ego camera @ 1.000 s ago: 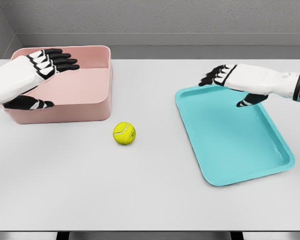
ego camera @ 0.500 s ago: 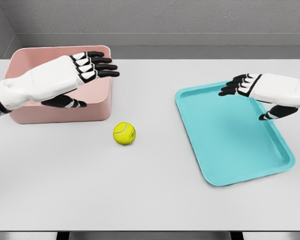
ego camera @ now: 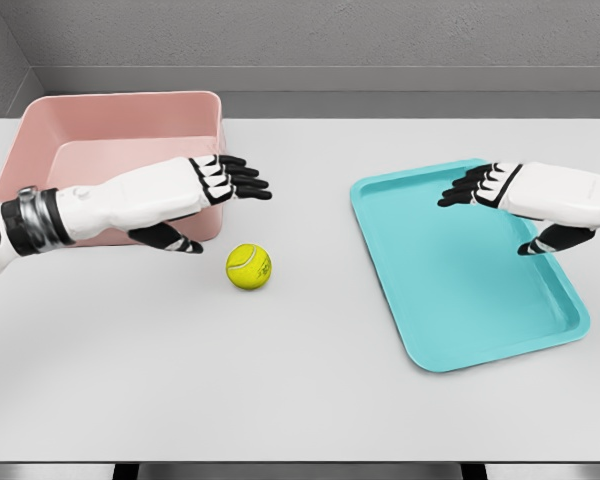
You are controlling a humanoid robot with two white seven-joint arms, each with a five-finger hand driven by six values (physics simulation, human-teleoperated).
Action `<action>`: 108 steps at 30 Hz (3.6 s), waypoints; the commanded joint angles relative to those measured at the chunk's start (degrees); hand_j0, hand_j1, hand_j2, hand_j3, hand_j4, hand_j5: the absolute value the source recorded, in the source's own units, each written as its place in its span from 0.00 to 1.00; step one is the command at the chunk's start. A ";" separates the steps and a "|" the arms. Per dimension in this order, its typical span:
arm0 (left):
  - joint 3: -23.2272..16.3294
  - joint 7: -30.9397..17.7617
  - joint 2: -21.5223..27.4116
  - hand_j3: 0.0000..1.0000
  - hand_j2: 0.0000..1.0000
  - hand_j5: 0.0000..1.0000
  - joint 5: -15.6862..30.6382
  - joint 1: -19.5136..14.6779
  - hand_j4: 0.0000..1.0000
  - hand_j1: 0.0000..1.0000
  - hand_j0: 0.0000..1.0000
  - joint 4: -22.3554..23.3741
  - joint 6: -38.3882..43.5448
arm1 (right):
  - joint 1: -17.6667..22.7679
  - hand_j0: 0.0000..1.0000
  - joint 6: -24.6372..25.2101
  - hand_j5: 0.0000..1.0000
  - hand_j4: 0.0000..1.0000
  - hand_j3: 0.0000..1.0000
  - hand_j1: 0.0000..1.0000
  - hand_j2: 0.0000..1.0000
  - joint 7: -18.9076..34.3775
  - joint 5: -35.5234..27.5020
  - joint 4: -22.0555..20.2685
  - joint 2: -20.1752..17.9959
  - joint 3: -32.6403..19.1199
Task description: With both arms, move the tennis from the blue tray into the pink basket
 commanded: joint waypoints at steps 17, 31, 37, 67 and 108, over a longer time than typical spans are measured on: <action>-14.56 -1.15 -1.24 1.00 1.00 1.00 3.10 -7.56 1.00 1.00 1.00 7.09 0.04 | 0.53 1.00 0.14 1.00 1.00 1.00 1.00 1.00 0.06 -0.39 0.20 0.13 -0.04; -17.55 -4.31 -5.20 1.00 1.00 1.00 3.54 -8.97 1.00 1.00 1.00 12.80 0.04 | 0.97 1.00 0.14 1.00 1.00 1.00 1.00 1.00 0.24 -0.39 0.20 0.31 -0.04; -17.46 -7.65 -6.52 1.00 1.00 1.00 5.12 -8.97 1.00 1.00 1.00 14.03 0.04 | 0.97 1.00 0.14 1.00 1.00 1.00 1.00 1.00 0.24 -0.39 0.20 0.31 -0.12; -17.46 -13.27 -11.88 1.00 1.00 1.00 8.64 -10.02 1.00 1.00 1.00 21.15 0.04 | 1.23 1.00 0.14 1.00 1.00 1.00 1.00 1.00 0.24 -0.39 0.37 1.01 -0.12; -18.78 -13.72 -12.93 0.85 0.85 0.85 9.60 -10.46 0.85 0.85 0.85 22.03 0.04 | 1.32 1.00 0.14 1.00 1.00 1.00 1.00 1.00 0.41 -0.39 2.13 1.45 -0.12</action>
